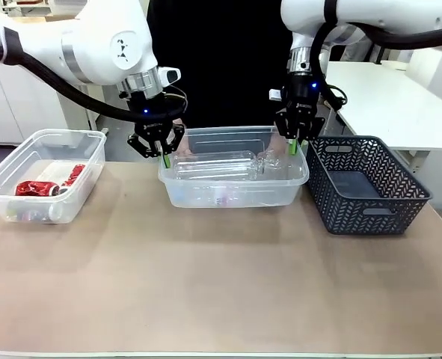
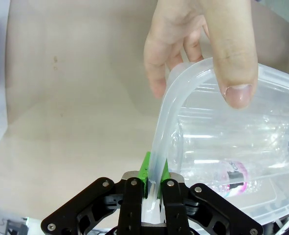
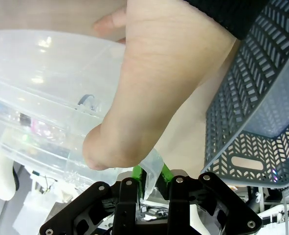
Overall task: Sort the waste into each basket.
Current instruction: Release the Organizing box you were holding.
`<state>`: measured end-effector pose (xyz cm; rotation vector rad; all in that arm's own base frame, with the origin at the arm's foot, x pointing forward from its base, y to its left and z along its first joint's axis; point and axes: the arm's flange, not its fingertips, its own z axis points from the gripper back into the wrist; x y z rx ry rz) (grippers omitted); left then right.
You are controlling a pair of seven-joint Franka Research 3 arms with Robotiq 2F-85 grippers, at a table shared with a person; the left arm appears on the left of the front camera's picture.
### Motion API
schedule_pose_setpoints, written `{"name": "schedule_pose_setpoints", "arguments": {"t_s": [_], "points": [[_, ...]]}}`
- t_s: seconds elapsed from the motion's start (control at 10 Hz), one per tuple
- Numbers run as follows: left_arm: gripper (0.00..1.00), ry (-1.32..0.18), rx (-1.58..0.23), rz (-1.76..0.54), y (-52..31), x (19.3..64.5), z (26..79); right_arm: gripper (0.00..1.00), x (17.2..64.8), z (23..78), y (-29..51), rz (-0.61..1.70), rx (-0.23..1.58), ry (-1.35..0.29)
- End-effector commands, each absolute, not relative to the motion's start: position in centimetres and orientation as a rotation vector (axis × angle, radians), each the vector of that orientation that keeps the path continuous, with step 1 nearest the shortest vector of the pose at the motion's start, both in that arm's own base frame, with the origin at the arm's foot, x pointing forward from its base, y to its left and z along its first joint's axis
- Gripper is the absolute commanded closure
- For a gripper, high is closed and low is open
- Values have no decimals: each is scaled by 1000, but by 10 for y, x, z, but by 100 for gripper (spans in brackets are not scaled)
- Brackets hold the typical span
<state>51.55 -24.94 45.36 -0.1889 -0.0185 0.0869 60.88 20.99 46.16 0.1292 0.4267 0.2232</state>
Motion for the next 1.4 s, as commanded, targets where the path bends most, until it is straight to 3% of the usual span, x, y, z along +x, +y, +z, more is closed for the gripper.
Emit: {"name": "schedule_pose_setpoints", "arguments": {"t_s": [0.0, 0.1, 0.2, 0.3, 0.4, 0.7, 0.9, 1.1, 1.2, 1.3], "points": [[94, -33, -196, 88, -250, 517, 457, 90, 602, 465, 212, 229, 130, 417], [87, -19, -189, 87, -249, 515, 454, 59, 609, 462, 210, 223, 129, 427], [36, -29, -202, 80, -247, 511, 462, 33, 597, 470, 199, 157, 169, 337], [29, -70, -220, 101, -241, 506, 473, 2, 584, 480, 188, 103, 193, 266], [0, -121, -228, 112, -230, 497, 486, 0, 570, 492, 172, 28, 231, 162], [2, -280, -342, 76, -195, 457, 525, 0, 518, 521, 124, -196, 377, -133], [0, -290, -389, 34, -178, 431, 523, 0, 480, 528, 103, -220, 447, -241], [0, -258, -527, -129, -159, 410, 505, 0, 448, 522, 77, -281, 501, -299], [0, -225, -587, -202, -154, 407, 495, 0, 445, 515, 69, -316, 539, -315], [0, -185, -548, -302, -155, 406, 482, 0, 464, 535, 85, -291, 451, -255]]}}
